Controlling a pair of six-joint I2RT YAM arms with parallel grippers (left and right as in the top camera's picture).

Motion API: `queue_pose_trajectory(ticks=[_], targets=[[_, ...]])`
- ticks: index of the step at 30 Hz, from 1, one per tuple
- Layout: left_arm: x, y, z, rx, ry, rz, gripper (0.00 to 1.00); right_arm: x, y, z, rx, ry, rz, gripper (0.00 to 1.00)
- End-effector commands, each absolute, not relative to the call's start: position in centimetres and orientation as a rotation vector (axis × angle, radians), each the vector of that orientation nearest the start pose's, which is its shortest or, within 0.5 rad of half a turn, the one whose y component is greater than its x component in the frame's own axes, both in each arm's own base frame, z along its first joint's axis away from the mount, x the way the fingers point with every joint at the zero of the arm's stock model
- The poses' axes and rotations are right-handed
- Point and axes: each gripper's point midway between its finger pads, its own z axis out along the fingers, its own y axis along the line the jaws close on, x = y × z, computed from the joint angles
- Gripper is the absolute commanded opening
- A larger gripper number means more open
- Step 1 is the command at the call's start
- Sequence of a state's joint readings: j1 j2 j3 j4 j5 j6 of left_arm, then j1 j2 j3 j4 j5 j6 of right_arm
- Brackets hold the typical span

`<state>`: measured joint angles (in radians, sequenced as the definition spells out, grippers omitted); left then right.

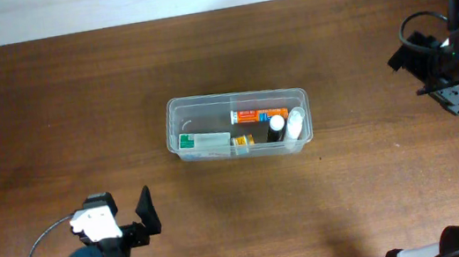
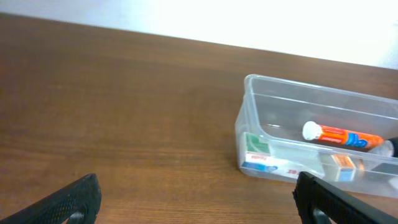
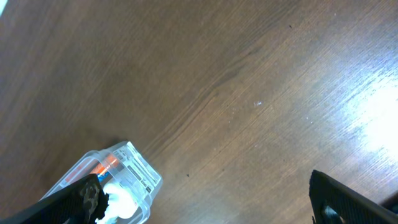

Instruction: Pack container

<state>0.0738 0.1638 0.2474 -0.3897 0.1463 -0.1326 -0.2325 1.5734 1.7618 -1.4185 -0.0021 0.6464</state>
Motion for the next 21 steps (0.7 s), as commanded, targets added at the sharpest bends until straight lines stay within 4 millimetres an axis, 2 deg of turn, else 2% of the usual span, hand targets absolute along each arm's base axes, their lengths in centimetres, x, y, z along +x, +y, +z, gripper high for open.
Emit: queue_pose_trajectory(ticks=[1, 6, 11, 21], targets=[[23.1, -1.4, 15.4, -0.074, 1.839, -0.198, 1.0, 32.3, -7.8, 25.9, 1.184, 2.517, 0.104, 0.98], [23.0, -2.1, 14.0, -0.044, 1.825, -0.218, 1.0, 32.3, -7.8, 25.9, 1.184, 2.517, 0.104, 0.98], [23.4, -2.1, 14.6, -0.036, 1.778, -0.218, 1.0, 32.3, -7.8, 25.9, 1.184, 2.517, 0.104, 0.99], [23.4, -2.1, 14.6, -0.036, 1.779, -0.218, 1.0, 32.3, -7.8, 25.9, 1.184, 2.517, 0.104, 0.99]])
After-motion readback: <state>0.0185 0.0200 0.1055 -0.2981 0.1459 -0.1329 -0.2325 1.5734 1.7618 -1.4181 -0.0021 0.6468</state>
